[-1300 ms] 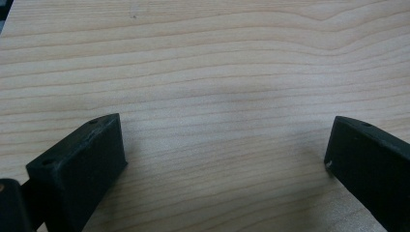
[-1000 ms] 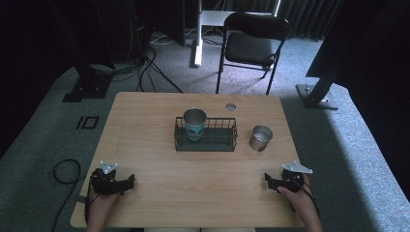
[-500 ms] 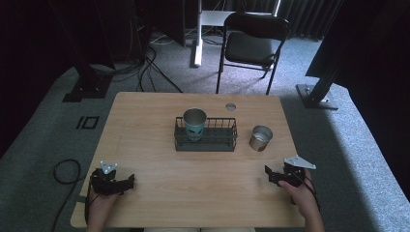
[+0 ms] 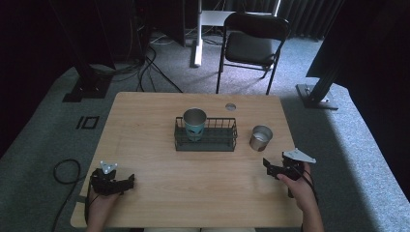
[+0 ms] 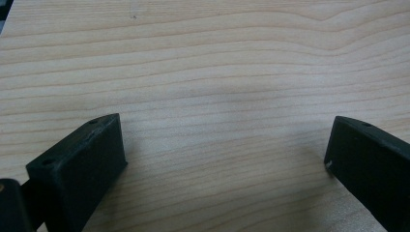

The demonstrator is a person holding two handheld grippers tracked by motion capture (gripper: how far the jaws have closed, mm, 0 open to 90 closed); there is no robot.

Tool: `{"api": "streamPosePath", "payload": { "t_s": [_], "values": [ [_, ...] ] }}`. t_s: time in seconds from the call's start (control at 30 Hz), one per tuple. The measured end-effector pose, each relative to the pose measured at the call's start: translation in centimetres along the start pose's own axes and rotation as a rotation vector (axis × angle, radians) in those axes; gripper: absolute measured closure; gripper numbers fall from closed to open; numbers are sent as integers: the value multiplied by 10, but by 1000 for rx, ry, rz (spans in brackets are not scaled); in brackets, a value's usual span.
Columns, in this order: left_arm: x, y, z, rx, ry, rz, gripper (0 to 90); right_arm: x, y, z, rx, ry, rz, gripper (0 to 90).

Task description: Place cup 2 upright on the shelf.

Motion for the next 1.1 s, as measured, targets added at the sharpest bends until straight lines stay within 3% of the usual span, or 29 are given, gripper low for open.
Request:
{"api": "streamPosePath", "payload": {
  "t_s": [0.5,0.67,1.1],
  "values": [
    [0,0,0,0,0,0,13,-11,-12,3,-28,6,-24,123],
    [0,0,0,1,1,-1,13,-11,-16,6,-25,-3,-17,125],
    [0,0,0,-3,6,-2,13,-22,-31,5,-12,-5,-57,119]
  ]
}}
Point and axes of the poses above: each handheld gripper's, and its own axes: y roughly backward along the jaws, x roughly out of its underside, z roughly to its left, the point moved 2 cm from there along -y, roughly forward along the jaws, and after that the axes turned 9 degrees about -y, right-handed, at the moved point
